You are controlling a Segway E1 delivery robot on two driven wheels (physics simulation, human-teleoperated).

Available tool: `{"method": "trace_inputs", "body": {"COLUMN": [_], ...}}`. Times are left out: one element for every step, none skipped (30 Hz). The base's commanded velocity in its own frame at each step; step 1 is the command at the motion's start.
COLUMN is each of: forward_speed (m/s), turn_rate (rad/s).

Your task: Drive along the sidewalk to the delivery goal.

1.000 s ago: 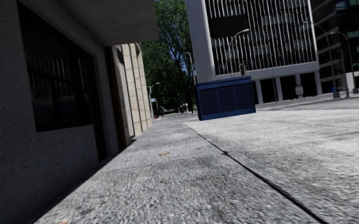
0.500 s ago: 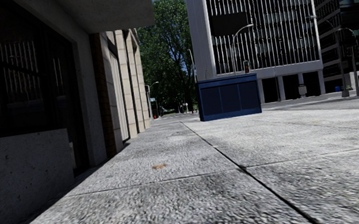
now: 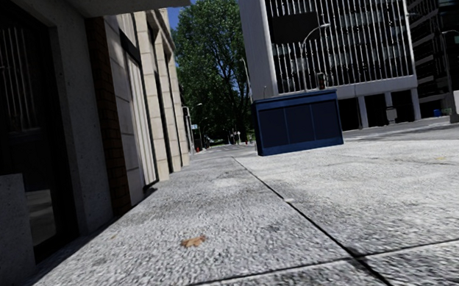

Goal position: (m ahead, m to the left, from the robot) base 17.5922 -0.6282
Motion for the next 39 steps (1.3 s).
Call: {"method": "trace_inputs", "body": {"forward_speed": [2.0,2.0,2.0,2.0,2.0,2.0,2.0,2.0,2.0,2.0,2.0,2.0,2.0,2.0,2.0,2.0,2.0,2.0,2.0,2.0,2.0,2.0,2.0,2.0,2.0,2.0,2.0,2.0,2.0,2.0,2.0,2.0,2.0,2.0,2.0,2.0,2.0,2.0,2.0], "turn_rate": [0.0,0.0,0.0,0.0,0.0,0.0,0.0,0.0,0.0,0.0,0.0,0.0,0.0,0.0,0.0,0.0,0.0,0.0,0.0,0.0,0.0,0.0,0.0,0.0,0.0,0.0,0.0,0.0,0.0,0.0,0.0,0.0,0.0,0.0,0.0,0.0,0.0,0.0,0.0]}}
